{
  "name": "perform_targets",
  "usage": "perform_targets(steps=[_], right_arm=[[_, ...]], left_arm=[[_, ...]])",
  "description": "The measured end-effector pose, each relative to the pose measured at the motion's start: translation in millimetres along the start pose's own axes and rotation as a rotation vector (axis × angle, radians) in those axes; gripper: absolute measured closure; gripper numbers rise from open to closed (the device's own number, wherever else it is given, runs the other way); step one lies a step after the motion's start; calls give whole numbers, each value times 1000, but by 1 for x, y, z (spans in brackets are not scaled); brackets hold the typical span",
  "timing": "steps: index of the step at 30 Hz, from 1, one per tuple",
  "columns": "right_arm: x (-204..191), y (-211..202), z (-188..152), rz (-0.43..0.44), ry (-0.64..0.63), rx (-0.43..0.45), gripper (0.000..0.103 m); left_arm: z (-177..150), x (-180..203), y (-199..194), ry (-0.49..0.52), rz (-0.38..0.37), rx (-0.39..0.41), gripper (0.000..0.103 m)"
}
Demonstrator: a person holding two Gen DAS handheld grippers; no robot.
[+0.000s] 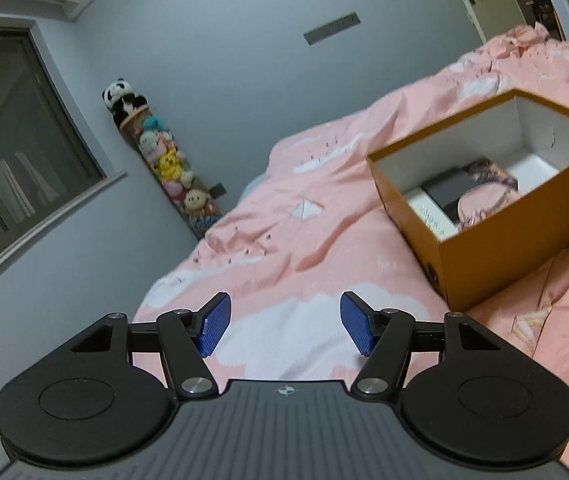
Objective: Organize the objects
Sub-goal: 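Withdraw both tools from the orange box toward the plush toys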
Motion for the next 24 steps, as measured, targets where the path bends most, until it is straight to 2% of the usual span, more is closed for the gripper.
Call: perform_targets(steps=[5,9,13,16,18,20,24], right_arm=[[12,-12,-10,-28,21,11,35],[23,-19,-16,-46,41,12,33],[27,-22,-23,-46,4,-16,31],[21,-23,-31,-21,-51,-38,32],[14,-24,-35,4,-97,-53,37],[7,-23,-39,23,-143,-68,48],[-3,-9,-46,27,-236,-133,50]], left_arm=[[-6,-3,8,-17,-13,-53,34],[-3,-6,-1,-28,-15,-9,34],[18,3,-16,-41,-60,68,33],[33,19,-22,-40,-134,83,30],[42,30,-22,-65,-205,76,29],[50,45,-20,-82,-293,53,29],[59,73,-14,-71,-403,26,29]])
Point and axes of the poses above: each gripper's, at about its wrist camera, not at the fingertips, and y roughly the way its jaws point, x to its right, z to its top, the point moved 3 cm from there along y, roughly the way its jaws point, and after that the axes turned 13 degrees about -z, right-handed, at the moved point
